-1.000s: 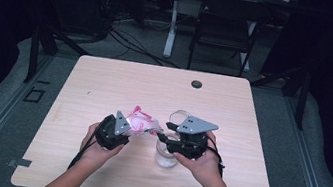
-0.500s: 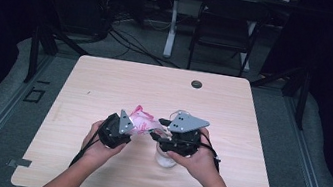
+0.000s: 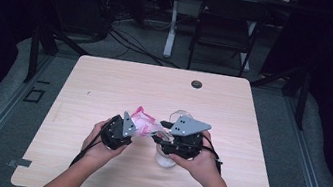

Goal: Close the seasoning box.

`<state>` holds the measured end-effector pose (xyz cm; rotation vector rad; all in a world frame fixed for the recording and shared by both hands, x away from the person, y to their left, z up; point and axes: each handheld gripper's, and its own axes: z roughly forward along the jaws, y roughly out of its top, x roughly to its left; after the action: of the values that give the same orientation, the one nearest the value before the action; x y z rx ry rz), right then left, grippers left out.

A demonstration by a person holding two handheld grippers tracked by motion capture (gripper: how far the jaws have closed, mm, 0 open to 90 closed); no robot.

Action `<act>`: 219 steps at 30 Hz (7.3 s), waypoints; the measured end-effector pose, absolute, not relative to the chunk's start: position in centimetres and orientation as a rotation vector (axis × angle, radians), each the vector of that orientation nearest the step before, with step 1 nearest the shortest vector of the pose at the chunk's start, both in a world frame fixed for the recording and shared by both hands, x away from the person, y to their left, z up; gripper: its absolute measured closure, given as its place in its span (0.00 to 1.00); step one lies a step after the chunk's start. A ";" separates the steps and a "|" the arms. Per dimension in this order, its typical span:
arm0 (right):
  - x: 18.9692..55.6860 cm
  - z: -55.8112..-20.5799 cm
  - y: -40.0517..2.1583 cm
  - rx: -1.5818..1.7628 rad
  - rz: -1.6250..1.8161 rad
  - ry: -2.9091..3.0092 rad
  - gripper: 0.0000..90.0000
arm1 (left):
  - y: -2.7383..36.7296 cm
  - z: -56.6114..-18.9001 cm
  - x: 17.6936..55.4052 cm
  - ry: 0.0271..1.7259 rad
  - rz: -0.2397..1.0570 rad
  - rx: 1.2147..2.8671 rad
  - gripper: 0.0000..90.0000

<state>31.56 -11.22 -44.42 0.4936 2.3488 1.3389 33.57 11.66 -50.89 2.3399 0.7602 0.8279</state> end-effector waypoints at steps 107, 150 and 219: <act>31.5 -44.8 -12.4 0.678 1.494 2.470 1.00 | 10.0 -49.8 31.8 0.447 1.376 2.309 0.65; 31.8 -45.4 -13.2 0.713 1.491 2.488 1.00 | 9.3 -49.0 31.3 0.315 1.528 2.379 0.65; 32.3 -46.3 -13.7 0.744 1.475 2.513 1.00 | 8.5 -48.3 30.9 0.149 1.670 2.418 0.65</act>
<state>32.25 -13.70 -46.27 0.7441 2.5133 1.4750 30.94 8.50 -48.26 2.4183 0.1494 1.6701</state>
